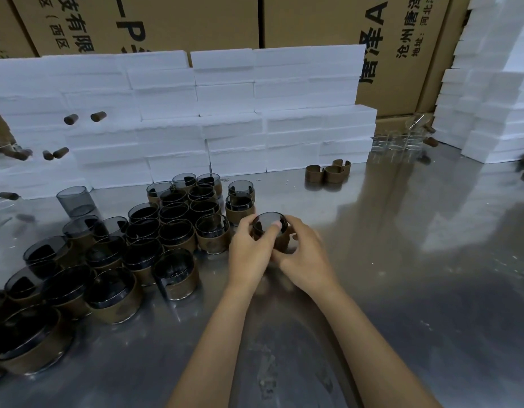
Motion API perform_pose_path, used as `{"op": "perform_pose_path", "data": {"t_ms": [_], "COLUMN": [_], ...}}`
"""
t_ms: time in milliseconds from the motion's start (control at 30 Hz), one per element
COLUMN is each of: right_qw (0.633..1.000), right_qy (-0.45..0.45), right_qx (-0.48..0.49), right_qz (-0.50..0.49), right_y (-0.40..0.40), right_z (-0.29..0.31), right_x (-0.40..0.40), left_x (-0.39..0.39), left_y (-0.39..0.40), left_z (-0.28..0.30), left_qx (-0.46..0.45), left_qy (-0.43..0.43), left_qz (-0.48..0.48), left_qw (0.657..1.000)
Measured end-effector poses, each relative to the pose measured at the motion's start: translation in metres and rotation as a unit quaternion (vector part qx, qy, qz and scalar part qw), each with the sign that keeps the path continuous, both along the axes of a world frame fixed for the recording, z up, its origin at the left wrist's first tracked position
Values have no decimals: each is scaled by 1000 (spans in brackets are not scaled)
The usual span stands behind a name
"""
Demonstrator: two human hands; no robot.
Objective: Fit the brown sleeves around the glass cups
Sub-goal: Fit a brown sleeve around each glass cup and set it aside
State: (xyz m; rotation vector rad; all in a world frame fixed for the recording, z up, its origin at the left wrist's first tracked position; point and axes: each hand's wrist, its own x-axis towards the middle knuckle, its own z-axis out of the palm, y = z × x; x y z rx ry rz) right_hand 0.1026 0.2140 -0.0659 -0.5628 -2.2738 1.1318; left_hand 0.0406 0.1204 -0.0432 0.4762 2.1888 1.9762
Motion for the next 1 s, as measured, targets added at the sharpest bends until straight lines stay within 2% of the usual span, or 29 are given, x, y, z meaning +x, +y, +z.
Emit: {"op": "perform_pose_path", "data": {"t_ms": [100,233,400,667,767,900,1000], "right_qw": [1000,998,1000,994,993,993,993], "right_qy": [-16,-36,-7,12,7,-10,-19], "right_qx": [10,42,-25,-101,-113,-100,-87], "right_qz": [-6,9,8,-23,-35,-59,-75], "right_y": [1,4,5,6,9,7,6], "right_z": [0,0,-4,-4,-2,3,5], "right_x": [-1,0,-5,-8,-8,-8,-11], "left_x": [0,5,-1,1,5,-2,-43], "left_y": [-2,-5,-11,-15,-15,-23,-39], "left_z": [-4,-3,-5,-6,-1,25,61], "left_qx": [-82,-140,-205,-215,-183,-115,-107], "left_qy": [107,271,352,338,333,324,261], "left_qz": [20,34,35,150,159,191,228], "left_qw": [991,952,913,904,911,919,932]}}
